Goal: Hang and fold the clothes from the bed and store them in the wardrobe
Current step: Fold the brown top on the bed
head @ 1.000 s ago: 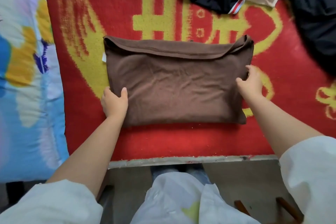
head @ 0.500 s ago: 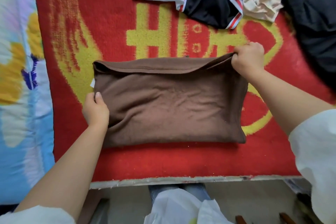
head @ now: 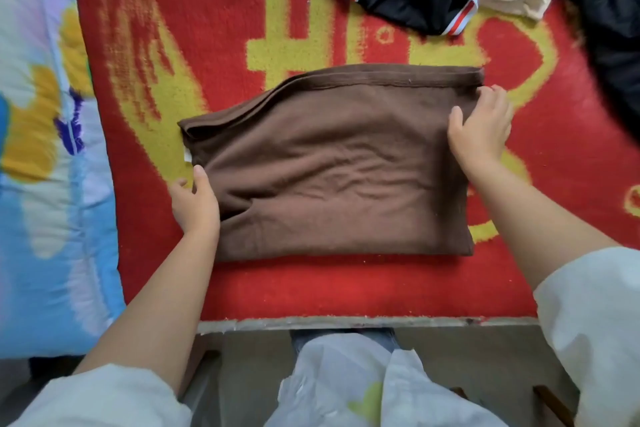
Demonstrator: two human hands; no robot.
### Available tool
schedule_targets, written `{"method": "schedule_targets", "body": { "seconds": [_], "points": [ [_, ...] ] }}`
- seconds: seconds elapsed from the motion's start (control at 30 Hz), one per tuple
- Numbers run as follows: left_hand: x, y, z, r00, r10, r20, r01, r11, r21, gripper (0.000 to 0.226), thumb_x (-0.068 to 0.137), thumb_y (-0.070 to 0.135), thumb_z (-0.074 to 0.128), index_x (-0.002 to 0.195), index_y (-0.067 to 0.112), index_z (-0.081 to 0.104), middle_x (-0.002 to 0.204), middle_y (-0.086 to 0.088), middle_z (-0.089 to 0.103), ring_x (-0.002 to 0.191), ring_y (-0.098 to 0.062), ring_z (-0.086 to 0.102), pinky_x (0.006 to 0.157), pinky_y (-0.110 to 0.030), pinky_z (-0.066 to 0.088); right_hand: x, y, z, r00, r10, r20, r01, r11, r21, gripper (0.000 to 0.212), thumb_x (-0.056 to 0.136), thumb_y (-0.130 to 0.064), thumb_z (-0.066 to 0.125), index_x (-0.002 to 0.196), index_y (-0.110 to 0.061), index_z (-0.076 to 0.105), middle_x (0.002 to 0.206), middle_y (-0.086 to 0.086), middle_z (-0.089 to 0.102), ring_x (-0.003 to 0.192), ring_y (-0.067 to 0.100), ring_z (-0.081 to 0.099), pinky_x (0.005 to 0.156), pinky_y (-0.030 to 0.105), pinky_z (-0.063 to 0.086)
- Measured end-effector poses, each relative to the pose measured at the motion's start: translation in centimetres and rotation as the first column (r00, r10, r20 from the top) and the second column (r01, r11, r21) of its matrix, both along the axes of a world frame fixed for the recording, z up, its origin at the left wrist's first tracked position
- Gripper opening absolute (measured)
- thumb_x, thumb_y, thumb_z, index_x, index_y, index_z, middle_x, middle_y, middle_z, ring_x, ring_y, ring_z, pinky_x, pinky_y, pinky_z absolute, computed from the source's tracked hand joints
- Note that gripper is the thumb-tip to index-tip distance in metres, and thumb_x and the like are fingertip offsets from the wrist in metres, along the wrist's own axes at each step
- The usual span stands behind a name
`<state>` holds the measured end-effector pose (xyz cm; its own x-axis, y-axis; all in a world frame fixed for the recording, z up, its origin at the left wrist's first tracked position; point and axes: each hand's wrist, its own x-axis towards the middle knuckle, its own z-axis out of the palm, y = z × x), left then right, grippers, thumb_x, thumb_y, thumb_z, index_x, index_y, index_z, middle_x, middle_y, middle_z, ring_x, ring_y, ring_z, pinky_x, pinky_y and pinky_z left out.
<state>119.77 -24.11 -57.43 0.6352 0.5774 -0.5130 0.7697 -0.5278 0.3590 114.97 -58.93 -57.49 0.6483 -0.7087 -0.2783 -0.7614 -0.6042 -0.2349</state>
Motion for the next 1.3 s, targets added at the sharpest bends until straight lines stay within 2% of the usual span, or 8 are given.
{"method": "schedule_targets", "body": {
  "seconds": [0.2, 0.37, 0.5, 0.67, 0.83, 1.03, 1.2, 1.3],
  "points": [
    [-10.1, 2.3, 1.2, 0.995, -0.098, -0.006, 0.098, 0.994, -0.042, 0.033, 0.096, 0.030, 0.045, 0.088, -0.001, 0.054, 0.095, -0.017, 0.057, 0.094, -0.029, 0.053, 0.083, -0.037, 0.037, -12.6, 5.9, 0.8, 0.839, -0.525, -0.144, 0.544, 0.813, 0.207, 0.051, 0.090, -0.028, 0.054, 0.131, -0.002, 0.040, 0.125, 0.017, 0.052, 0.121, 0.030, 0.044, 0.099, 0.036, 0.031],
    [-11.1, 3.9, 3.0, 0.985, -0.175, 0.008, 0.175, 0.983, -0.046, 0.042, 0.100, 0.018, 0.035, 0.059, 0.011, 0.029, 0.059, -0.002, 0.032, 0.072, -0.025, 0.036, 0.059, -0.028, 0.019, -15.9, 6.1, 2.1, 0.777, -0.619, -0.114, 0.604, 0.681, 0.414, 0.007, 0.088, -0.009, 0.055, 0.084, -0.009, 0.061, 0.072, 0.004, 0.055, 0.080, 0.019, 0.049, 0.059, 0.021, 0.039],
    [-11.0, 5.6, 3.6, 0.973, -0.224, -0.048, 0.219, 0.972, -0.088, 0.036, 0.100, 0.021, 0.031, 0.069, 0.005, 0.039, 0.063, -0.001, 0.035, 0.075, -0.022, 0.037, 0.065, -0.028, 0.024, -16.2, 4.5, 3.2, 0.874, -0.452, -0.178, 0.478, 0.734, 0.483, 0.010, 0.087, -0.005, 0.057, 0.082, -0.011, 0.051, 0.080, 0.008, 0.052, 0.082, 0.017, 0.046, 0.060, 0.025, 0.034],
    [-11.0, 6.8, 4.1, 0.930, -0.356, -0.087, 0.352, 0.934, -0.063, 0.039, 0.101, 0.020, 0.031, 0.064, 0.007, 0.034, 0.063, -0.002, 0.033, 0.075, -0.024, 0.036, 0.064, -0.030, 0.022, -17.2, 2.2, 3.6, 0.857, -0.468, -0.216, 0.495, 0.632, 0.597, 0.025, 0.089, 0.000, 0.051, 0.074, -0.020, 0.048, 0.072, 0.002, 0.048, 0.060, 0.011, 0.041, 0.053, 0.015, 0.033],
    [-12.8, 9.6, 4.1, 0.845, -0.508, -0.169, 0.514, 0.858, -0.013, 0.035, 0.100, 0.019, 0.034, 0.069, 0.005, 0.037, 0.063, -0.007, 0.037, 0.072, -0.027, 0.038, 0.062, -0.032, 0.022, -21.1, 0.3, 5.1, 0.891, -0.293, -0.347, 0.438, 0.757, 0.485, 0.010, 0.090, -0.002, 0.050, 0.087, -0.011, 0.050, 0.067, 0.006, 0.044, 0.052, 0.017, 0.031, 0.039, 0.015, 0.028],
    [-15.1, 9.9, 2.0, 0.729, -0.528, -0.435, 0.583, 0.812, -0.009, 0.025, 0.095, 0.014, 0.045, 0.109, -0.004, 0.056, 0.106, -0.026, 0.059, 0.106, -0.042, 0.048, 0.084, -0.042, 0.036, -22.7, 2.4, 3.1, 0.900, -0.147, -0.410, 0.289, 0.906, 0.310, 0.037, 0.090, -0.009, 0.053, 0.124, 0.002, 0.046, 0.113, 0.021, 0.058, 0.112, 0.036, 0.050, 0.089, 0.036, 0.036],
    [-13.2, 5.4, 3.6, 0.805, -0.525, -0.277, 0.587, 0.772, 0.243, 0.051, 0.086, 0.000, 0.047, 0.136, -0.001, 0.037, 0.142, -0.021, 0.034, 0.133, -0.035, 0.025, 0.108, -0.044, 0.022, -18.6, 5.9, 3.3, 0.981, 0.077, -0.179, -0.061, 0.994, 0.092, 0.041, 0.087, -0.012, 0.047, 0.124, 0.004, 0.050, 0.133, 0.024, 0.046, 0.127, 0.039, 0.037, 0.103, 0.047, 0.029],
    [-12.2, 0.8, 3.1, 0.579, -0.810, -0.095, 0.804, 0.548, 0.233, 0.049, 0.085, 0.008, 0.050, 0.132, -0.004, 0.042, 0.142, -0.024, 0.037, 0.135, -0.040, 0.028, 0.110, -0.045, 0.024, -16.3, 10.4, 2.6, 0.891, 0.448, -0.070, -0.447, 0.894, 0.033, 0.046, 0.080, -0.026, 0.043, 0.117, -0.004, 0.060, 0.129, 0.021, 0.053, 0.122, 0.039, 0.047, 0.094, 0.059, 0.038]
  ]
}}
